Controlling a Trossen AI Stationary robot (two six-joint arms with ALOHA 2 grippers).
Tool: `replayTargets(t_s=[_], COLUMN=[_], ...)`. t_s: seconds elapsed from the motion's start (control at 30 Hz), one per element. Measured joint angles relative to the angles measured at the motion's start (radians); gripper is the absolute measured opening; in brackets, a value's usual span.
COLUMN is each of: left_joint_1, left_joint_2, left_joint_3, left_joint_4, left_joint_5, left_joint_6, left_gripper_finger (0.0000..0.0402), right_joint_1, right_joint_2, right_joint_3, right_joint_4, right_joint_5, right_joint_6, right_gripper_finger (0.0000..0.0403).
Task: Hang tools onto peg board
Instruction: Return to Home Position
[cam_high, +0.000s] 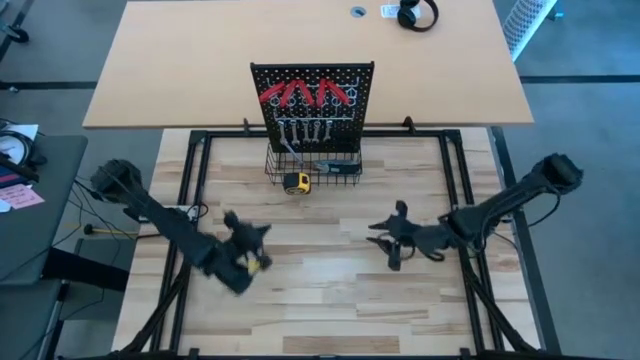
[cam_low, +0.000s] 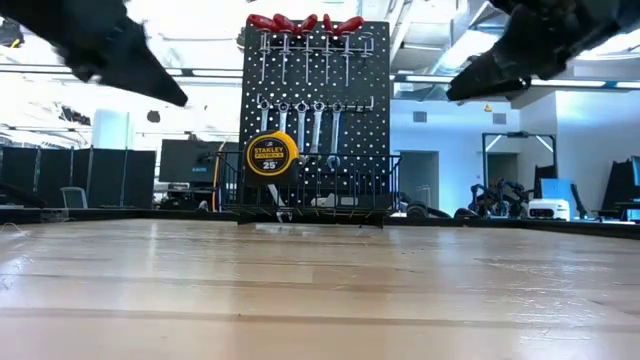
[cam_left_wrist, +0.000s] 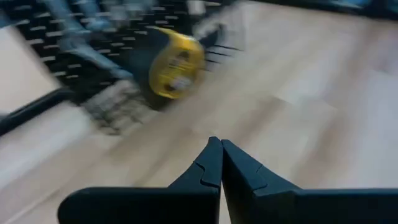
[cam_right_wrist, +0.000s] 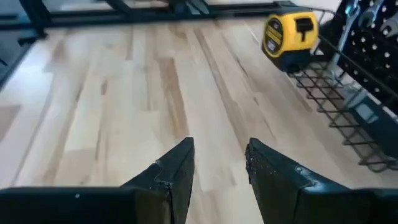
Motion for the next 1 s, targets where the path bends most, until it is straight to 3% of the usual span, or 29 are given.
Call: replayTargets(t_s=[0.13, 0.3, 0.4, 0.57, 0.73, 1.0], left_joint_1=[0.171, 0.476, 0.673, 0.912, 0.999, 1.025], left_joint_2=[-0.112, -0.165, -0.166, -0.146, -0.067, 0.095], left_joint_3=[-0.050, -0.051, -0.051, -0.050, -0.049, -0.014], left_joint_4=[0.036, 0.231, 0.345, 0.431, 0.538, 0.638], left_joint_5=[0.023, 0.141, 0.266, 0.515, 0.609, 0.608], left_joint_6=[0.115, 0.458, 0.592, 0.652, 0.708, 0.748], left_gripper_finger=[0.0015, 0.0065, 0.0098, 0.0143, 0.0175, 0.0182], right_joint_1=[0.019, -0.028, -0.062, -0.105, -0.151, -0.182], right_joint_2=[0.090, 0.204, 0.260, 0.313, 0.315, 0.308], right_joint_3=[-0.041, -0.021, -0.011, -0.006, -0.006, -0.006], right_joint_4=[0.204, 0.349, 0.394, 0.405, 0.422, 0.475], right_joint_5=[0.049, 0.048, 0.047, 0.045, 0.044, 0.044], right_joint_6=[-0.050, -0.143, -0.179, -0.219, -0.241, -0.283], right_gripper_finger=[0.0154, 0.0154, 0.0154, 0.0154, 0.0154, 0.0154])
